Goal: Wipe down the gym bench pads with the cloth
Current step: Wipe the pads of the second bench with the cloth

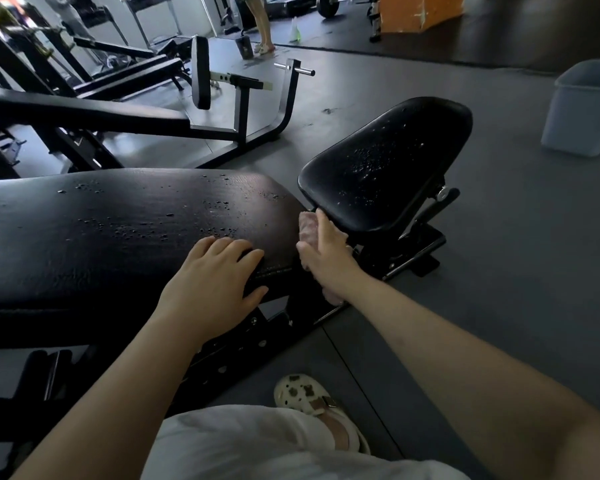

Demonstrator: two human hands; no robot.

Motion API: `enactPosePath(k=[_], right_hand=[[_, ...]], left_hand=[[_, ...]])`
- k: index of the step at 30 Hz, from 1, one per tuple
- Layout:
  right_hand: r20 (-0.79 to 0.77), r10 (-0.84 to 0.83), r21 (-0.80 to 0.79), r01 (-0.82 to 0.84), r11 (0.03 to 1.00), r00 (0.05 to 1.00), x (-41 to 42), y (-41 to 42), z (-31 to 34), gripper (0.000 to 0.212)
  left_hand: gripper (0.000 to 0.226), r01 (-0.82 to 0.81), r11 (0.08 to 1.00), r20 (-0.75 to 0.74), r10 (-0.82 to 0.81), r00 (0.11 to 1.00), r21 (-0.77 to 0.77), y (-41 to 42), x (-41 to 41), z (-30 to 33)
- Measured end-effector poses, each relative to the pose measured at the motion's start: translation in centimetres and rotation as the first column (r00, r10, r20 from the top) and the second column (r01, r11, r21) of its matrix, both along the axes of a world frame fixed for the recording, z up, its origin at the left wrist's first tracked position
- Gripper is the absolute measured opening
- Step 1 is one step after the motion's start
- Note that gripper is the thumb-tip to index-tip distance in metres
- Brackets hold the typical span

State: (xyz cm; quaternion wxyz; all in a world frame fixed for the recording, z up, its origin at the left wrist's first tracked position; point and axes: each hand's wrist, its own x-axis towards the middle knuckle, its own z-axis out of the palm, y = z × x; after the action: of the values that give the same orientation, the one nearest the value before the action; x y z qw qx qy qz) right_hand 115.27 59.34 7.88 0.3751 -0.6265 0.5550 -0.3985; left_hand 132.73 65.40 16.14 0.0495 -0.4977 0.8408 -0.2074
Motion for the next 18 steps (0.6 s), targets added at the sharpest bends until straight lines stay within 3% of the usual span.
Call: enactPosePath(k=[4, 9, 12, 18], right_hand=[[-0.206, 0.115, 0.081, -0.100, 0.992, 0.972, -0.4, -1.6, -0.4, 0.065], [-0.233, 0.198, 0.124, -0.173, 0.977, 0.952, -0.8, -5.2, 0.1, 0.069], [-0.201, 0.229, 0.114, -0.210, 0.971, 0.952, -0.7, -7.0, 0.5, 0.066], [0.038, 0.192, 0.130, -0.195, 0.972, 0.981, -0.6, -6.9, 0.5, 0.062]], left_hand=[[0.053, 0.014, 1.000, 0.001, -0.014, 1.000, -0.010, -0.1, 0.2, -0.4], [0.060, 0.034, 0.998, 0.009, -0.033, 0.999, -0.043, -0.4, 0.4, -0.8], [0.059, 0.035, 0.998, 0.013, -0.035, 0.999, -0.055, -0.4, 0.3, -0.9], [0.059, 0.052, 0.997, 0.019, -0.051, 0.999, -0.065, -0.2, 0.1, -0.7]])
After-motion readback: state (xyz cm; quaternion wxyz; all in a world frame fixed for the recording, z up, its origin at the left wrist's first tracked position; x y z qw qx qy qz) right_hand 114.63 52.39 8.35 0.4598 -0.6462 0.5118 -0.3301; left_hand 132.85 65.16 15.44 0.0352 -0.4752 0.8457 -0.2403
